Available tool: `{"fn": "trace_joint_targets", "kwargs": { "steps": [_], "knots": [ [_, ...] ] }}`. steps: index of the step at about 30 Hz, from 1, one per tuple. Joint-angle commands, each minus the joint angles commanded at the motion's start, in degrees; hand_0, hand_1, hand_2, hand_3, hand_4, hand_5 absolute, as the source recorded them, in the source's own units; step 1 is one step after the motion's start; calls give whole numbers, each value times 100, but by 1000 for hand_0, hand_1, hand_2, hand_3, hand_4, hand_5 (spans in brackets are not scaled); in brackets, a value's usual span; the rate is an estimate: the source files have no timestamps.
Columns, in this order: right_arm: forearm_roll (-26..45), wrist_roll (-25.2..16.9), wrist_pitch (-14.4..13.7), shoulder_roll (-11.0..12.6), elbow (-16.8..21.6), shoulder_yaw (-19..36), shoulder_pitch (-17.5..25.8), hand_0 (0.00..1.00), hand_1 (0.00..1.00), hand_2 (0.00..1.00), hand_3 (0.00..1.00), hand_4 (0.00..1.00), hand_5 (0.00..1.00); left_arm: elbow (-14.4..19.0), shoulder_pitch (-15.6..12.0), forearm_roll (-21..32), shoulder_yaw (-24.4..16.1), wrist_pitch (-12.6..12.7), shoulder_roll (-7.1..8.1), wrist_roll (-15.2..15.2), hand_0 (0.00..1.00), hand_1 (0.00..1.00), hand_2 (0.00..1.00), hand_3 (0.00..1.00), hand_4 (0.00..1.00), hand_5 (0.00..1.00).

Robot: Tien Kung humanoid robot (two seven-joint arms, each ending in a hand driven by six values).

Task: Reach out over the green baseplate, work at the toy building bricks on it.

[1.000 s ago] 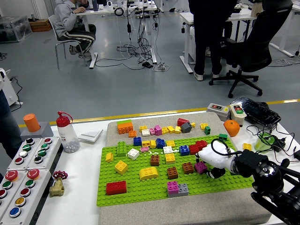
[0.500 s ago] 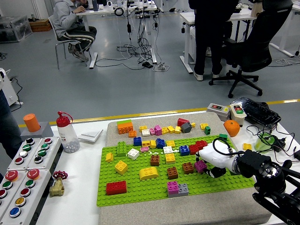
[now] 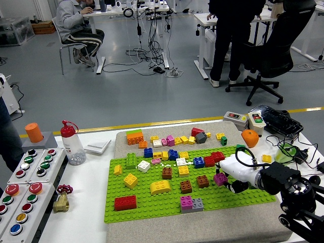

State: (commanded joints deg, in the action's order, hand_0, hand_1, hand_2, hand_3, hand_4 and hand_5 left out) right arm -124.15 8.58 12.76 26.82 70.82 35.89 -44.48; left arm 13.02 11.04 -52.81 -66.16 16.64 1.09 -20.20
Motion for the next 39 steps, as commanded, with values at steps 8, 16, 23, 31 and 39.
{"fn": "trace_joint_targets", "kwargs": {
  "steps": [8,16,23,31,39],
  "knots": [
    [37,830,255,57,1007,72,307,541,537,544,585,541,222,1,-9,-2,-1,3,9,-3,632,598,600,409,345,985],
    [-3,1376,227,-153,1416,182,564,540,537,544,585,541,230,0,-8,15,10,10,24,1,632,597,601,407,345,984],
    [-119,1727,157,-513,1416,284,773,530,531,541,588,546,282,-1,0,28,31,16,39,6,632,596,601,402,346,983],
    [-279,1876,135,-729,1336,241,860,530,529,540,591,546,290,-1,4,31,42,21,45,7,632,597,601,400,345,981],
    [-364,1870,151,-783,1300,91,847,529,532,544,597,549,304,1,5,37,48,23,47,3,632,596,601,400,344,980]
  ]
}}
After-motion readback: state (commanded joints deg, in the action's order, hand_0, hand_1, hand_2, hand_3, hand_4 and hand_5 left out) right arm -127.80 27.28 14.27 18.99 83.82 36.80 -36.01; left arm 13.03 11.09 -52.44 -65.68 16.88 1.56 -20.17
